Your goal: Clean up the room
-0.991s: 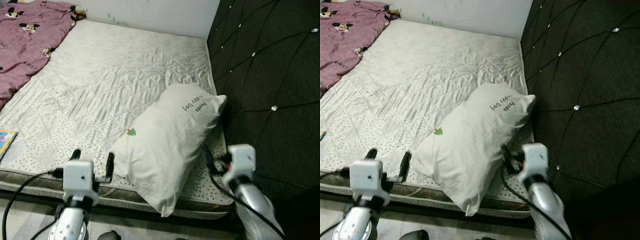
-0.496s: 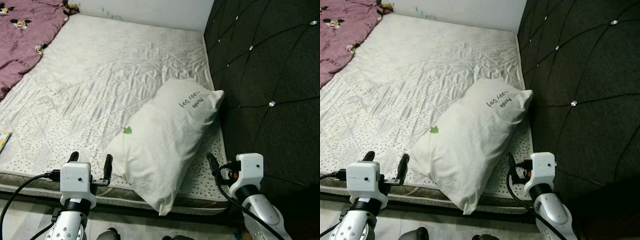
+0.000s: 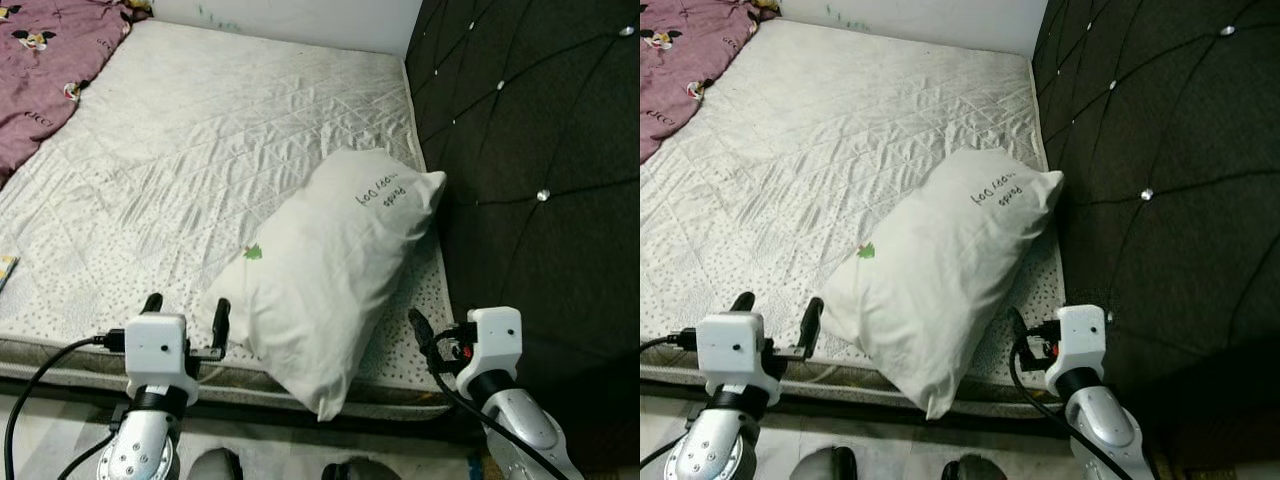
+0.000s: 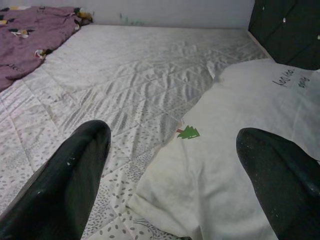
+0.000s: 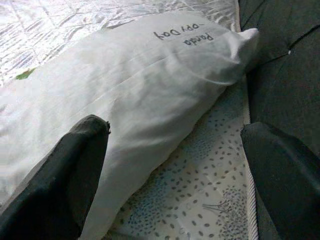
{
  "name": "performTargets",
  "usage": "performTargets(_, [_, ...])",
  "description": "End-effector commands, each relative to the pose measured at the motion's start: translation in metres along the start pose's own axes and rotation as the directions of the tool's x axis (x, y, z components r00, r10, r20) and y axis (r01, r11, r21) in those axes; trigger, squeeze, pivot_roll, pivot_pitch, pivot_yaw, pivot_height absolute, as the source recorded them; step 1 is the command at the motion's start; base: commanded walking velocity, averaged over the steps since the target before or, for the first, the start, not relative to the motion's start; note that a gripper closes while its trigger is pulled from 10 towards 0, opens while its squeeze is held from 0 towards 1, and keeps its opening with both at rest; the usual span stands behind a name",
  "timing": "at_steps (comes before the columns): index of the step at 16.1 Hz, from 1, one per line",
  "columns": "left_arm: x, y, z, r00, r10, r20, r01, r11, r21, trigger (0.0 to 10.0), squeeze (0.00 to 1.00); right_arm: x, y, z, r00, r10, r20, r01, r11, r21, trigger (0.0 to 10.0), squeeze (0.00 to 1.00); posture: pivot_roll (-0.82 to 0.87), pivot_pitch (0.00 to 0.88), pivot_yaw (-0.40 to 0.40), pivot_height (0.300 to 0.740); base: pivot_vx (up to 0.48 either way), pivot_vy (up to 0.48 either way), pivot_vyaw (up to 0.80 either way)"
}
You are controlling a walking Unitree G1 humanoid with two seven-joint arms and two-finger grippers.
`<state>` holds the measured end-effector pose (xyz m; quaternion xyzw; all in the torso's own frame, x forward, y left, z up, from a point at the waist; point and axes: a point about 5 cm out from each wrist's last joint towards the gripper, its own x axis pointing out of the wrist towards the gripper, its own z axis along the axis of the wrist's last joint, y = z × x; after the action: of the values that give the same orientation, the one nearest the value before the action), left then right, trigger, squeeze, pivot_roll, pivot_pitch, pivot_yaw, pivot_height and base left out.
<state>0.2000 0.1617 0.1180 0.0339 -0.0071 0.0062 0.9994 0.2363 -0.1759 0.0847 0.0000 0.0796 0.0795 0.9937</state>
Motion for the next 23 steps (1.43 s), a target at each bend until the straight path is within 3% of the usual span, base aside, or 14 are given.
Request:
performTargets(1, [-0.002,-0.001,-0.004,1.0,0.0,-0.023,0.0,1.0,0.001,10.0,0.0,-0.002,-0.004,-0.001,1.0,-0.005,-0.01,0.005,1.0,-0.005,10.0,0.0,-0.01,0.183,-0.103,0.631,0.0,0.0,0.0])
performTargets(5, [0.001,-0.003,-0.003,1.0,-0.004,-0.016,0.004,1.0,-0.005,10.0,0.0,0.0,-0.004,0.001,1.0,-0.002,-0.007,0.002,1.0,-0.009,10.0,0.0,-0.01,0.183,-0.103,0.586,0.0,0.0,0.0])
performTargets(19, [0.007,-0.01,0.003,0.998,-0.055,0.028,0.055,0.998,-0.017,10.0,0.0,0.014,-0.003,0.004,1.0,0.027,0.011,-0.026,0.999,-0.036,10.0,0.0,-0.02,0.19,-0.11,0.586,0.0,0.0,0.0])
performTargets(23, [0.008,-0.012,0.004,0.997,-0.068,0.037,0.069,0.997,-0.021,10.0,0.0,0.016,-0.002,0.004,0.999,0.037,0.015,-0.036,0.998,-0.046,10.0,0.0,-0.02,0.192,-0.11,0.586,0.316,0.0,0.0])
